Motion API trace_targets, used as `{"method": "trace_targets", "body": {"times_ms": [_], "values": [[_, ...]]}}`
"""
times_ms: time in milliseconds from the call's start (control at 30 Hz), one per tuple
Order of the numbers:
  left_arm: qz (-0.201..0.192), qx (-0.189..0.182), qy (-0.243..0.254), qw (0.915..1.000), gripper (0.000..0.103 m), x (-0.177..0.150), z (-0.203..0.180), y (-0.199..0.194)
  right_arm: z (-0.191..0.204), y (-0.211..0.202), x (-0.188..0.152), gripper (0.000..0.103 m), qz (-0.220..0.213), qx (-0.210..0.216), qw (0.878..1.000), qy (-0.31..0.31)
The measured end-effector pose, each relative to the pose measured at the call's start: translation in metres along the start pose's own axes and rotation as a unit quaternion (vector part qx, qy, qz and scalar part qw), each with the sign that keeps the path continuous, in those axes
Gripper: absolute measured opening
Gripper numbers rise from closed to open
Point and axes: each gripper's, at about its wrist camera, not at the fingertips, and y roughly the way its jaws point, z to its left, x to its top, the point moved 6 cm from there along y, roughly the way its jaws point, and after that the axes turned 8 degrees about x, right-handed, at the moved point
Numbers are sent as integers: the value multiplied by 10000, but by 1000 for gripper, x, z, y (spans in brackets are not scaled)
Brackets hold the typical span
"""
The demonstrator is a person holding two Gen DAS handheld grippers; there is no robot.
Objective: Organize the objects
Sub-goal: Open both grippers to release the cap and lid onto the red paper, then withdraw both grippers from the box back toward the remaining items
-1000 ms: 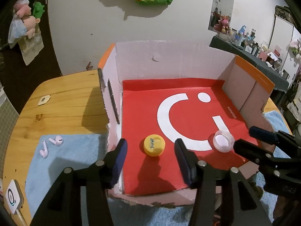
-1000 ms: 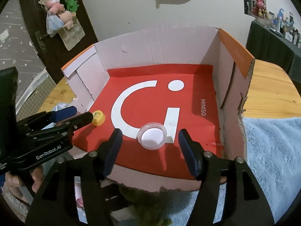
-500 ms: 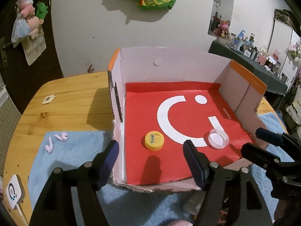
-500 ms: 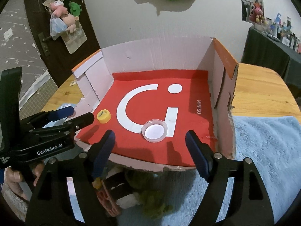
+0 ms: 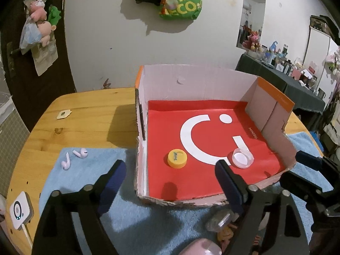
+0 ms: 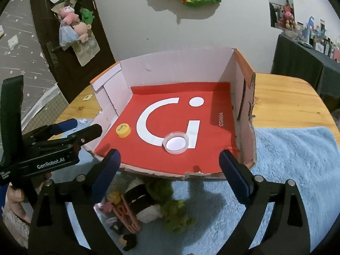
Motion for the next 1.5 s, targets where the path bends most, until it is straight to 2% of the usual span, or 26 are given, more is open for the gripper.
{"method": "trace_targets", "body": {"times_ms": [200,300,433,567,1500], "values": [[-32,-35,-33,10000,92,-4,0,-7,6,-7,-5,95,-40,39,10000,-22],[-80,-52,-80,9999,99,-5,1,-12,8,-9,-8,98,-33,54,10000,-50],[-107,-106,-102,9998,99,-8,1,-17,11,-15,-12,98,-38,88,9999,-54],[-126,-117,-90,9998,102,-11,0,-23,13,-20,-15,103,-74,87,9999,-64],[54,-296,-200,9993,103,-38,-1,-38,30,-40,-34,103,-168,155,9997,-130]]}}
